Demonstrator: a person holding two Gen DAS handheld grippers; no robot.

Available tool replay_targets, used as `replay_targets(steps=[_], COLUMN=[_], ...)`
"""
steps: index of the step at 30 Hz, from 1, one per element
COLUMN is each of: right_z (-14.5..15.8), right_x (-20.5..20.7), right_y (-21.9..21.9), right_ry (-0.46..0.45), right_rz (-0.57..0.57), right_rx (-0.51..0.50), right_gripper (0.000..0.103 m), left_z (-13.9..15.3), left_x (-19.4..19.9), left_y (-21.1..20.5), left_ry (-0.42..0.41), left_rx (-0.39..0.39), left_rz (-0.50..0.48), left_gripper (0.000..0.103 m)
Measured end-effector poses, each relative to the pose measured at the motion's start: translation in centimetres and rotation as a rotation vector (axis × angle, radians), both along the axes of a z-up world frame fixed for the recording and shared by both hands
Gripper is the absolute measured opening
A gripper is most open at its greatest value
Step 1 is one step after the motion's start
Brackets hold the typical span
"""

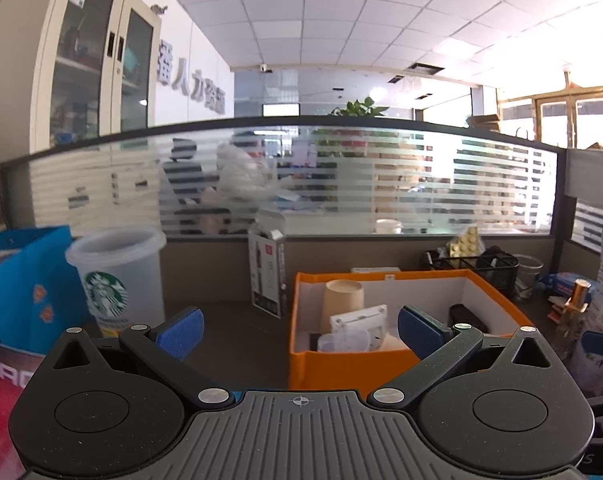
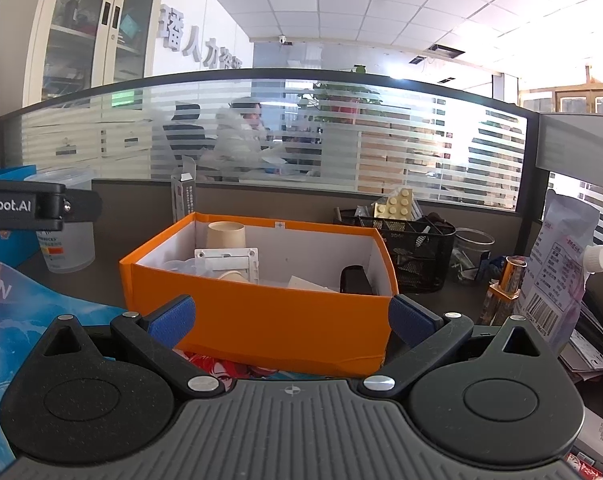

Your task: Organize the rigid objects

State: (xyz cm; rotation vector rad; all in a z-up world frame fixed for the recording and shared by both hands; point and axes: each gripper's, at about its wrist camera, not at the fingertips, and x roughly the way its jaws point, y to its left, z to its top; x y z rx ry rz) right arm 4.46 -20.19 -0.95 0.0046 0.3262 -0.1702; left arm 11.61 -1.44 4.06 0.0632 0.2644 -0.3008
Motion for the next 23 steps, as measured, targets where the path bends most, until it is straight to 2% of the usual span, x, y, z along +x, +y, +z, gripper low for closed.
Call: replay_targets(steps=[9,14,19,23], right_z=[0.0,0.0,-0.1,-0.3], right_x=[-0.3,-0.4,-0.6,-0.7], right_y=[0.8,0.9,0.9,1.1], right_ry=[-0.003,-0.003,-0.001,0.002], right_rz=[0.004,0.004,0.001,0.002], right_rx=[-0.006,-0.005,0.001,-0.001], right_gripper=[0.103,0.103,0.103,0.103], left_z=[0.0,-0.2,-0.3,-0.5], left_x=[-0.4,-1.0,-1.0,-0.7], left_y=[0.2,0.5,1.1,1.2], left_ry=[-0.037,-0.07,-0.064,-0.048], left_rx=[0.045,0.017,-0.054,-0.042], left_rz=[0.016,-0.011,-0.057,-0.056], left_gripper=[0.103,0.103,0.103,0.103])
